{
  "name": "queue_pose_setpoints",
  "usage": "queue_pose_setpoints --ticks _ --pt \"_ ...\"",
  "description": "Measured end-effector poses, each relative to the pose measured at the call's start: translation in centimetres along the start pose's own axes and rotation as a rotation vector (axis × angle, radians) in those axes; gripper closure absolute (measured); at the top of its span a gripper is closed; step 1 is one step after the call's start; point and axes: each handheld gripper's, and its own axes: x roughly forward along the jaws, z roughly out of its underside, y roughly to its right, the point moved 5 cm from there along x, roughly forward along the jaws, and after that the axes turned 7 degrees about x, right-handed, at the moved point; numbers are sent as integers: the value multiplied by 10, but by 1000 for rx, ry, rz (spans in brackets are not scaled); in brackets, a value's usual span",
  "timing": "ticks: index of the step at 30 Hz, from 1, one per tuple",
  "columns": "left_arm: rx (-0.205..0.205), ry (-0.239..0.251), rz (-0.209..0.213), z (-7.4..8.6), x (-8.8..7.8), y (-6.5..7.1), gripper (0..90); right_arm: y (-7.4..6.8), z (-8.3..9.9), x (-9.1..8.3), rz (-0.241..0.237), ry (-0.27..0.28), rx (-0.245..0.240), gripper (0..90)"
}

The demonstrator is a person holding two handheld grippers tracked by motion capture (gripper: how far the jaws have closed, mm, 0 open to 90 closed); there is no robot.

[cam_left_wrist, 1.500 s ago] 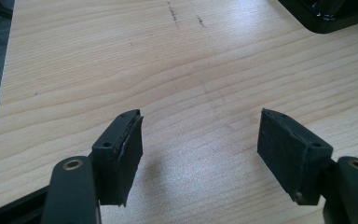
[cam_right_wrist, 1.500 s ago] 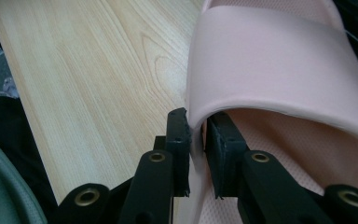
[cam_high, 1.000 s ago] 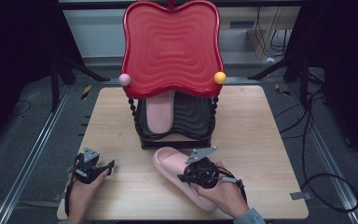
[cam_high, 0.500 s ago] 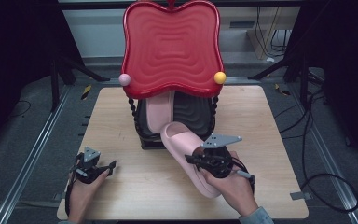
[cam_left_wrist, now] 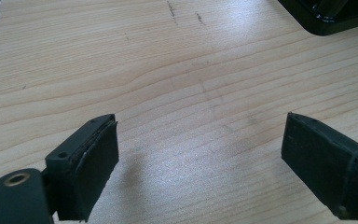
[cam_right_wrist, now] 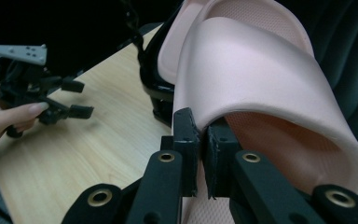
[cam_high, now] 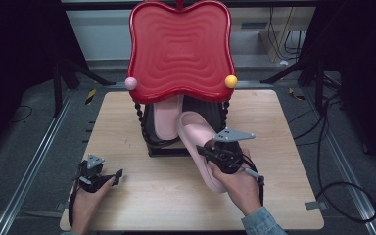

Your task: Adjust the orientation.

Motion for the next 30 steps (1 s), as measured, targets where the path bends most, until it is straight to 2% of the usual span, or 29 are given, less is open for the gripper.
queue_pose_setpoints --ticks 5,13,20,23,30 --pt "8 -7 7 0 1 2 100 3 -5 2 36 26 19 850" --pt "17 -14 12 0 1 3 110 4 -12 11 83 33 30 847" --pt "21 -16 14 0 1 3 114 3 -18 20 103 40 26 846" --pt "20 -16 15 0 1 3 116 4 -20 25 143 46 8 848" --pt "20 -14 15 0 1 3 120 8 -26 32 184 51 20 848"
